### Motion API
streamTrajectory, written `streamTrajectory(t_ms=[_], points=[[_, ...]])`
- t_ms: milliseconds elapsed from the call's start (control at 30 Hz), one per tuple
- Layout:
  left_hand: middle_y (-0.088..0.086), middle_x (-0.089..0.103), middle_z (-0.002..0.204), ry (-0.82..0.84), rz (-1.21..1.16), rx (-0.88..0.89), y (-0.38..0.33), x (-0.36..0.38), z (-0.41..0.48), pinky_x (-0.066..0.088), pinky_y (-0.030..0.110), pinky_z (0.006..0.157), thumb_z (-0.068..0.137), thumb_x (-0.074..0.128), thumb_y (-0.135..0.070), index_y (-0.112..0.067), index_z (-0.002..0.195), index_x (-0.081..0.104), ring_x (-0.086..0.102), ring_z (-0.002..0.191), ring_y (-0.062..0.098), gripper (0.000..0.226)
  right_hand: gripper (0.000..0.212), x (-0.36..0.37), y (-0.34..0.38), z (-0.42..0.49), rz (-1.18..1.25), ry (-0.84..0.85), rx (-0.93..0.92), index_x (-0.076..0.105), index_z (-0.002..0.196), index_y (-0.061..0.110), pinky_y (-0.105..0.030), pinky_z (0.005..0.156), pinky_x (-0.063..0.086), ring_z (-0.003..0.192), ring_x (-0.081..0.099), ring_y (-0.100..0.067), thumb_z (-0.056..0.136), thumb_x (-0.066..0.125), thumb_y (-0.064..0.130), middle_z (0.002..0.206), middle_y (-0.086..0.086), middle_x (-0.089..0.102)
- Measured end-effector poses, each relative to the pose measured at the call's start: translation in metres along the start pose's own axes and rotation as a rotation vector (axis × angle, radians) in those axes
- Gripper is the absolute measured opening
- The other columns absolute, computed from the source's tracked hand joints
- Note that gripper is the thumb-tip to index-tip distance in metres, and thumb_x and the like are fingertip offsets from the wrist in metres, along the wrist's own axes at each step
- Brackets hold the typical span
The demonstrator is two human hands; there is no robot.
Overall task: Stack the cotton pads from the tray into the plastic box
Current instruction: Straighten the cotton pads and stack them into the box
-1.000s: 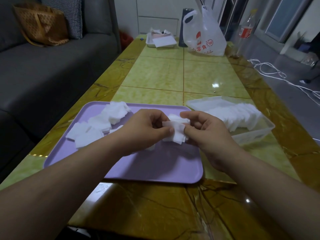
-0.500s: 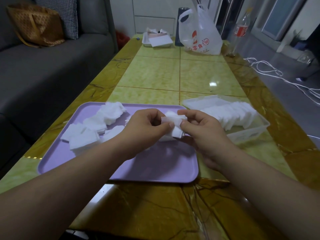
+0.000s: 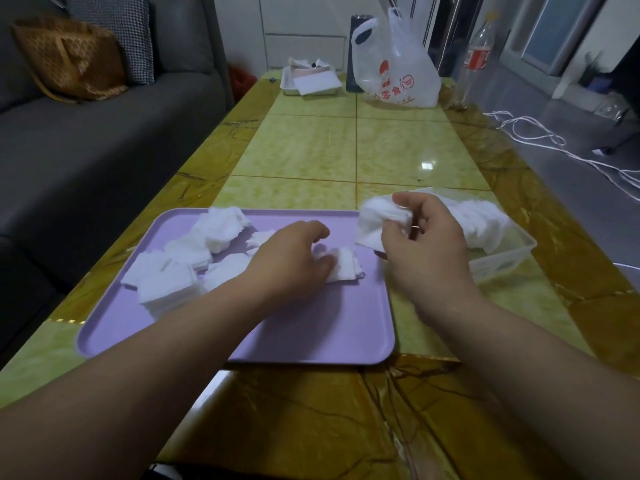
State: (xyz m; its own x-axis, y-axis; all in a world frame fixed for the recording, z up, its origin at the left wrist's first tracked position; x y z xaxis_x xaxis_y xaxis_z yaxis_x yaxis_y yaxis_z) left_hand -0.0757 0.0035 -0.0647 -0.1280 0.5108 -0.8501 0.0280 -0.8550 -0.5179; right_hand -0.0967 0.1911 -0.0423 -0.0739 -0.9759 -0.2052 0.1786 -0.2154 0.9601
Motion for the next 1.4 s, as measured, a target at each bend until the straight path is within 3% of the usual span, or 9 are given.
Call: streamTrajectory(t_ms=[133,200,300,467,633,767,967,1100,1400], points=[[-0.010,0.064,0.119,0.111,0.061,0.008,-0.004,0.008,0.002,0.047,0.031,0.085,0.090,0.068,-0.040,-0.028,0.140,0.053,0.062,0.100,0.015,0.054,0.033,-0.001,-0.004,-0.002,-0.014,0.011,0.030,0.062,0.121,0.032,-0.016,0.065,0.051,0.065,0.054,0.003,0.095,0.059,0.011,0.094,0.011,0.060],[-0.010,0.065,0.111,0.157,0.031,-0.041,-0.003,0.006,0.002,0.045,0.029,0.078,0.086,0.072,-0.041,-0.028,0.137,0.056,0.060,0.092,0.014,0.054,0.031,0.000,-0.005,-0.003,0.011,0.018,0.061,0.064,0.118,0.032,-0.027,0.072,0.062,0.068,0.057,0.000,0.095,0.059,0.011,0.098,0.008,0.062],[-0.006,0.069,0.090,0.204,0.020,-0.076,-0.005,-0.001,0.000,0.043,0.027,0.061,0.081,0.077,-0.040,-0.023,0.105,0.068,0.063,0.079,0.016,0.031,0.028,0.003,-0.006,-0.004,0.022,0.035,0.088,0.066,0.112,0.032,-0.051,0.074,0.063,0.071,0.061,-0.012,0.094,0.061,0.011,0.105,-0.004,0.065],[-0.010,0.065,0.081,0.144,-0.063,-0.017,-0.012,-0.006,-0.009,0.037,0.020,0.053,0.082,0.075,-0.033,-0.024,0.086,0.067,0.057,0.068,0.008,0.013,0.027,0.005,-0.008,-0.003,0.023,0.032,0.065,0.067,0.108,0.034,-0.051,0.081,0.062,0.087,0.068,-0.020,0.091,0.063,0.013,0.103,-0.002,0.067],[0.008,0.074,0.090,0.231,-0.493,0.049,0.000,-0.022,-0.018,0.052,0.031,0.066,0.093,0.071,-0.015,-0.023,0.101,0.074,0.064,0.075,0.011,0.012,0.032,0.005,-0.014,0.002,0.088,0.090,0.100,0.066,0.115,0.029,-0.039,0.087,0.062,0.094,0.072,-0.016,0.091,0.069,0.007,0.107,0.002,0.072],[0.010,0.077,0.094,0.237,-0.753,0.000,0.000,-0.029,-0.023,0.054,0.023,0.065,0.086,0.077,0.001,-0.007,0.111,0.070,0.069,0.079,0.011,0.027,0.035,0.015,-0.011,-0.002,0.264,0.302,0.236,0.067,0.117,0.014,-0.032,0.070,0.063,0.086,0.075,-0.018,0.090,0.066,-0.008,0.101,-0.008,0.078],[0.004,0.074,0.083,0.193,-0.763,-0.024,0.005,-0.030,-0.020,0.051,0.020,0.062,0.084,0.080,-0.002,-0.006,0.100,0.074,0.065,0.072,0.009,0.018,0.035,0.021,-0.010,-0.007,0.325,0.394,0.261,0.068,0.116,0.010,-0.033,0.074,0.063,0.088,0.076,-0.019,0.090,0.062,-0.012,0.100,-0.008,0.080],[0.016,0.076,0.093,0.151,-0.752,-0.034,0.004,-0.031,-0.020,0.052,0.024,0.064,0.086,0.080,-0.007,-0.012,0.099,0.077,0.063,0.075,0.013,0.014,0.032,0.023,-0.011,-0.007,0.376,0.416,0.296,0.067,0.118,0.008,-0.030,0.069,0.061,0.090,0.076,-0.021,0.093,0.062,-0.010,0.101,-0.011,0.079],[-0.004,0.073,0.077,0.056,-0.773,-0.110,0.006,-0.031,-0.020,0.049,0.016,0.055,0.080,0.085,-0.007,-0.008,0.099,0.074,0.065,0.065,0.006,0.022,0.030,0.024,-0.008,-0.010,0.384,0.419,0.271,0.073,0.114,0.011,-0.038,0.076,0.063,0.086,0.073,-0.026,0.086,0.075,0.001,0.095,-0.021,0.071]])
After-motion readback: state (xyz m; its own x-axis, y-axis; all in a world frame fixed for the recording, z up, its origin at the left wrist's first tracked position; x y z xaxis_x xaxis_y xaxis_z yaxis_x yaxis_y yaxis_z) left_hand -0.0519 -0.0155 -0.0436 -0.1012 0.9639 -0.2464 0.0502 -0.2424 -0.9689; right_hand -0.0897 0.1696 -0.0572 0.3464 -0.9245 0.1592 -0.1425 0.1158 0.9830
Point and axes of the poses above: each hand's wrist, its own z-axis towards the middle knuckle, its own x-axis out of the palm, y = z × x, the point moved 4 cm from there along z, towards the middle knuckle
